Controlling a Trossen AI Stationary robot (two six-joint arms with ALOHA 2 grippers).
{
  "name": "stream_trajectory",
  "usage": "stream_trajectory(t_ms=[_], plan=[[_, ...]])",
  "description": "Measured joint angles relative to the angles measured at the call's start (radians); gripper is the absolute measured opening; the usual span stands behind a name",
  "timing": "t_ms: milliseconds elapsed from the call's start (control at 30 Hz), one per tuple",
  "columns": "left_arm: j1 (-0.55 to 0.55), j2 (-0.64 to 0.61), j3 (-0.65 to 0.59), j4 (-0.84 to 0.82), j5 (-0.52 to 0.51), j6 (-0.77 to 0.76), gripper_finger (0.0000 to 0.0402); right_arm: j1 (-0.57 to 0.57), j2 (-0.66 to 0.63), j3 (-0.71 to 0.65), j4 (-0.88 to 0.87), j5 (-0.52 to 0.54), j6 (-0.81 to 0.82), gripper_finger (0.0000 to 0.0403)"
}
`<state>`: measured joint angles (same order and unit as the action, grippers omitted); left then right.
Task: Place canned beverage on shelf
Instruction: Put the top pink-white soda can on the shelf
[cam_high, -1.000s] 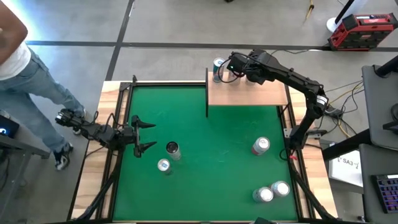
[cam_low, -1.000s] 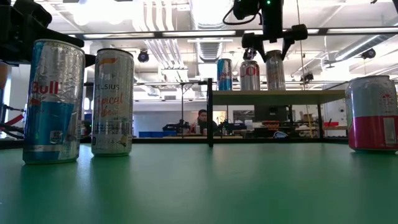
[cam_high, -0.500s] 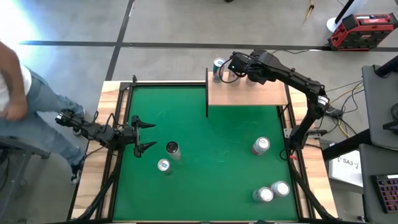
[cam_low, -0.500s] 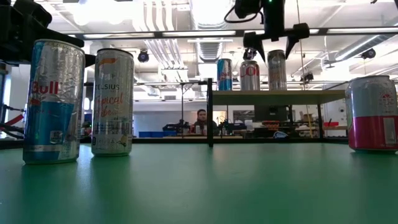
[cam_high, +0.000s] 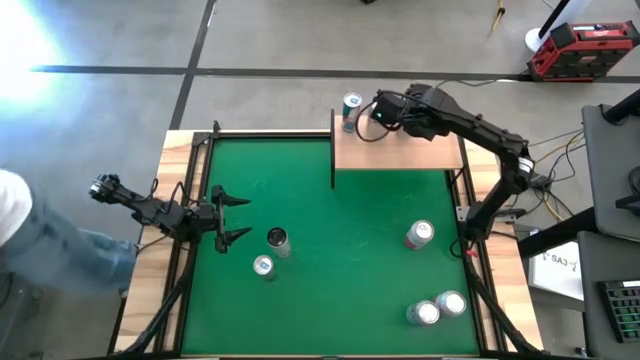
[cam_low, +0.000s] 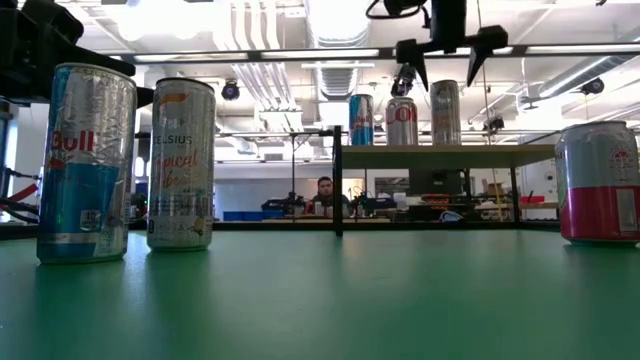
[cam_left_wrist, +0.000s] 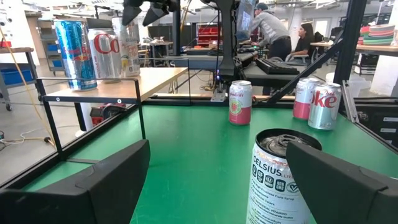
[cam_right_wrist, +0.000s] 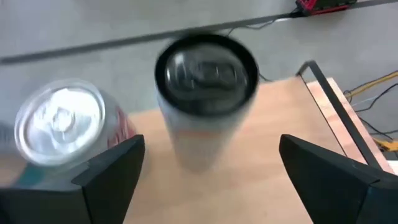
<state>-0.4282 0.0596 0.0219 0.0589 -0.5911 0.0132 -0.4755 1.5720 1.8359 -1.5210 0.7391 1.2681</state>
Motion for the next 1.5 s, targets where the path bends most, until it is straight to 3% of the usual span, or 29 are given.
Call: stream_trajectory(t_ms=[133,400,1033,1500], plan=[[0.000,0.000,0.000,0.000,0.000,0.000,0.0361,0.045,-0.019,0.000,-0.053,-0.067,0.009,0.0364],[0.000,0.000,0.000,0.000,0.000,0.000,0.0361,0.130,-0.075,-0.030,-0.051,-0.342,-0.036,0.0364],[0.000,0.000,0.000,0.000,0.000,0.000,0.0361,0.500,-0.180,-0.296,-0.050,-0.411,0.424,0.0364],[0.000,0.000,0.000,0.000,0.000,0.000,0.0361,0.673,-0.225,-0.449,-0.050,-0.583,0.645,0.0363]])
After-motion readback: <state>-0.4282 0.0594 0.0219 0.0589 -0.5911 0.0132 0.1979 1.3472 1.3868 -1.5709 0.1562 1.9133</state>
